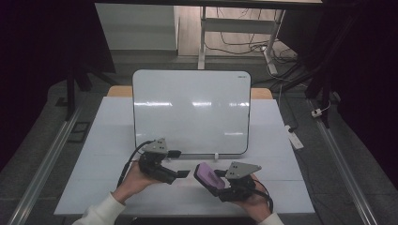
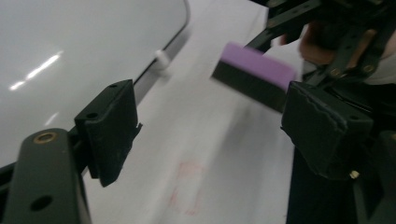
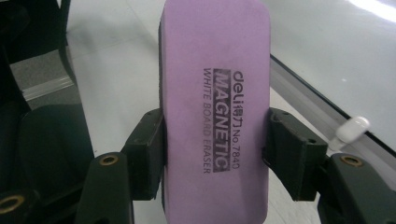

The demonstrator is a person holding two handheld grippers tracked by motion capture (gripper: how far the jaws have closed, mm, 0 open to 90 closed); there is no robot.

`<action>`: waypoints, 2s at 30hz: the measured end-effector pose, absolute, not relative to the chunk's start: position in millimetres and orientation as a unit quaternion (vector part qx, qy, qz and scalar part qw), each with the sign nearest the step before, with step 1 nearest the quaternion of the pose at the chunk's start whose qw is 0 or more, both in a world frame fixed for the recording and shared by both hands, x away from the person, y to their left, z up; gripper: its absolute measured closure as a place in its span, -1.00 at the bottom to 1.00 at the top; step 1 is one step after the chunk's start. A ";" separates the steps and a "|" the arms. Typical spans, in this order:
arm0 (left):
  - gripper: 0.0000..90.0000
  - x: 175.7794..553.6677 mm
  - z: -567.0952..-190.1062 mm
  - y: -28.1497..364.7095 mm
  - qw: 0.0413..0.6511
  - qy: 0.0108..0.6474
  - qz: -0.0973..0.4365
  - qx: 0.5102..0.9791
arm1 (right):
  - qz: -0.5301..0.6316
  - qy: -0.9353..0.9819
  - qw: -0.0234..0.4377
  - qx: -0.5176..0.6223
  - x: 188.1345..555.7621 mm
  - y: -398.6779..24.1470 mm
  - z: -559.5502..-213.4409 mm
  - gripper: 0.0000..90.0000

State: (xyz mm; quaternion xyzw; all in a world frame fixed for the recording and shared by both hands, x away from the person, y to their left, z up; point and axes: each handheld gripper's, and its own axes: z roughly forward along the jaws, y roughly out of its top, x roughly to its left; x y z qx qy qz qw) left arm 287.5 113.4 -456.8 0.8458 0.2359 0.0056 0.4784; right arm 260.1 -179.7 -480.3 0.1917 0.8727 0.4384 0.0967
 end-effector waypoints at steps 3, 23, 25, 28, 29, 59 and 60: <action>-0.53 288.4 -458.4 104.0 0.473 0.216 -0.003 0.854 | 0.437 0.875 0.094 0.186 259.7 -176.5 -481.3 -0.10; -0.14 290.8 -467.2 89.2 0.454 0.176 -0.055 0.872 | 0.422 0.885 0.064 0.185 261.1 -163.0 -486.5 -0.31; -0.13 294.7 -467.0 94.6 0.458 0.203 -0.050 0.864 | 0.415 0.885 0.084 0.195 260.3 -163.8 -487.2 -0.32; -0.13 299.5 -468.6 98.8 0.459 0.245 -0.044 0.853 | 0.424 0.876 0.130 0.190 254.9 -163.9 -480.9 -0.25; -0.13 300.8 -469.3 99.3 0.460 0.255 -0.044 0.849 | 0.426 0.873 0.146 0.185 252.5 -163.3 -478.5 -0.21; -0.41 297.9 -466.9 108.9 0.494 0.315 -0.049 0.809 | 0.354 0.838 0.368 0.193 244.2 -143.5 -479.4 0.40; -0.43 295.8 -466.1 113.4 0.494 0.317 -0.042 0.809 | 0.360 0.835 0.364 0.203 247.7 -147.1 -477.5 0.40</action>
